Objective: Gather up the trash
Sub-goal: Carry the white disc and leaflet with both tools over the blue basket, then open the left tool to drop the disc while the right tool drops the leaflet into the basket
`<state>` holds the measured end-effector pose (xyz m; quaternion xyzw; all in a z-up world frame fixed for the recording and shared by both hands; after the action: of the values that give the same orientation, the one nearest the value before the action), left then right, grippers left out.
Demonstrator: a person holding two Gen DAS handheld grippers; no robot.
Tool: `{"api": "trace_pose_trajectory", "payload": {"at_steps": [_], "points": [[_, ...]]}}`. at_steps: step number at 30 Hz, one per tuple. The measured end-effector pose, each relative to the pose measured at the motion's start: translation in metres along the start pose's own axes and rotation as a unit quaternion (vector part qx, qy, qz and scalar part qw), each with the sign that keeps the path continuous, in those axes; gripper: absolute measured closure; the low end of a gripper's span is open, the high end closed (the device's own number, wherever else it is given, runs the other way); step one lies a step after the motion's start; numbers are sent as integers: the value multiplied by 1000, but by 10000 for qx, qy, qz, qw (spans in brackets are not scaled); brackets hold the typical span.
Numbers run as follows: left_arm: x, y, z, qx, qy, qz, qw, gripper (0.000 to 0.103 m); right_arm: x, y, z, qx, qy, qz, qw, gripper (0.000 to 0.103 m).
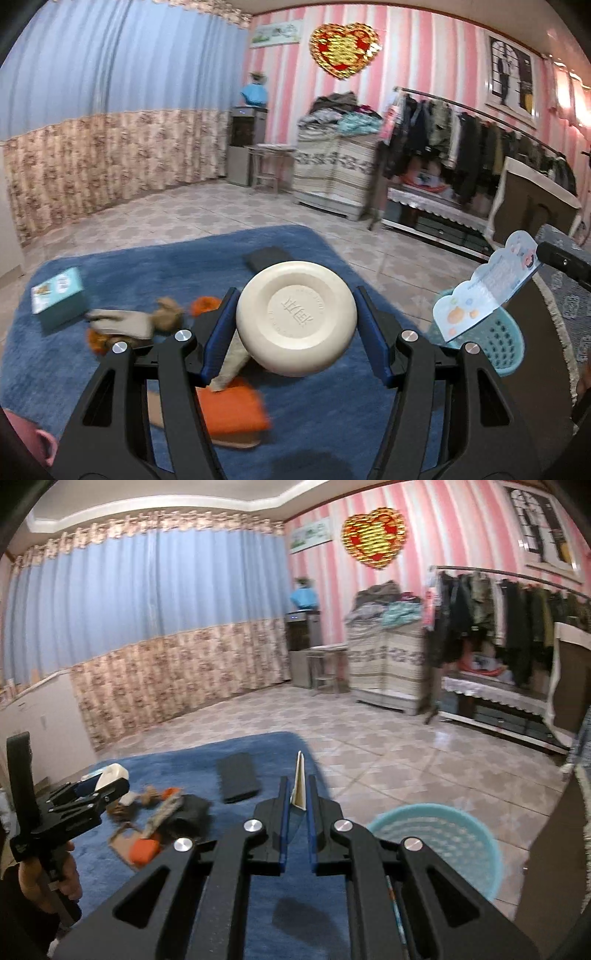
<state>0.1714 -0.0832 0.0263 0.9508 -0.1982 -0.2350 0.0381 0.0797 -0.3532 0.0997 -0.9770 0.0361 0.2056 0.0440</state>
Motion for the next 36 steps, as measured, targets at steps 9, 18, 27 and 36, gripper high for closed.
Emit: {"api": "trace_pose_trajectory", "payload": {"at_steps": [9,18,27,36], "points": [[59,76,-6,257,-235,565,9978,42,5,98,-6,167,-53,1029,9945,94],[104,136,-5,603,-365,984,9926,42,15,166,11,486,-192,1706,9840,94],[146,209,12,1006,-590,1564,9808,42,33,189,38,530,-451,1956,9782,94],[191,268,35,1327,-871,1959,9677,42,34,202,56,654,-555,2050,9750,94]]}}
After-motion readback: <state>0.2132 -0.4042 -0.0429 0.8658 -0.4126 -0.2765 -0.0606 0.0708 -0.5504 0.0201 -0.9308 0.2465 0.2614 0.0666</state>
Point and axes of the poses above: each gripper's, at about its wrist camera, not at the fingertips, and x roughly the way its jaws point, y to its right, z to its underside, the point moved 3 cm from there along x, roughly the way its jaws point, and after that the axes turned 5 degrees about z, right-handed, at the moved point
